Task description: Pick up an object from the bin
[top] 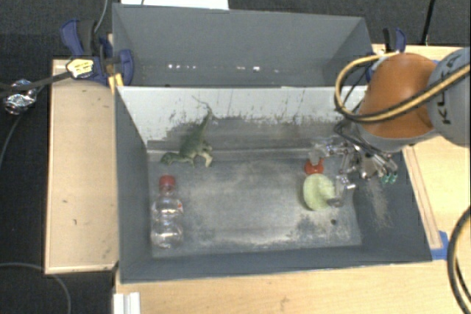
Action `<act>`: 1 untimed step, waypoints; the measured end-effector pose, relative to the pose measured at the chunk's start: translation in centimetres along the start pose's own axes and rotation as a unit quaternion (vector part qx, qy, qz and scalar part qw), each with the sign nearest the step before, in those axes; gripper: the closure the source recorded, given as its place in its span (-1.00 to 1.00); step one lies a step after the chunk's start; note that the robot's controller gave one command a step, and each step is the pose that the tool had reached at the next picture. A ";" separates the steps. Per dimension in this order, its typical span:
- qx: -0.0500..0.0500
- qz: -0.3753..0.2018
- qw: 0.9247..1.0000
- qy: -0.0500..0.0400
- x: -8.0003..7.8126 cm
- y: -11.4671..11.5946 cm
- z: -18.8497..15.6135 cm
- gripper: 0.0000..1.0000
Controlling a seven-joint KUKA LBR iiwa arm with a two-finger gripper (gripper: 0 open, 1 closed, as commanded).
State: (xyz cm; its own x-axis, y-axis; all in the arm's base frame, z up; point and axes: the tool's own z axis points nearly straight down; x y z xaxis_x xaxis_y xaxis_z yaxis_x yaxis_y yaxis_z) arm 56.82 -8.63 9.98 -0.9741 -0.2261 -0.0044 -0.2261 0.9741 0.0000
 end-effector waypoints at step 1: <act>0.003 -0.147 0.989 -0.005 0.8 0.3 2.6 1.00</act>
Offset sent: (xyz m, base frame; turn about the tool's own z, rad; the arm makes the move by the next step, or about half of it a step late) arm 0.0000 0.0000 0.0000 0.0000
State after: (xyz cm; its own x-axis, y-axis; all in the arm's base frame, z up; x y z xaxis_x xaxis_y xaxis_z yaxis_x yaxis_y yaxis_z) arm 55.99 -8.53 7.35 -0.8666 -0.4987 -0.0132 -0.4987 0.8667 -0.0086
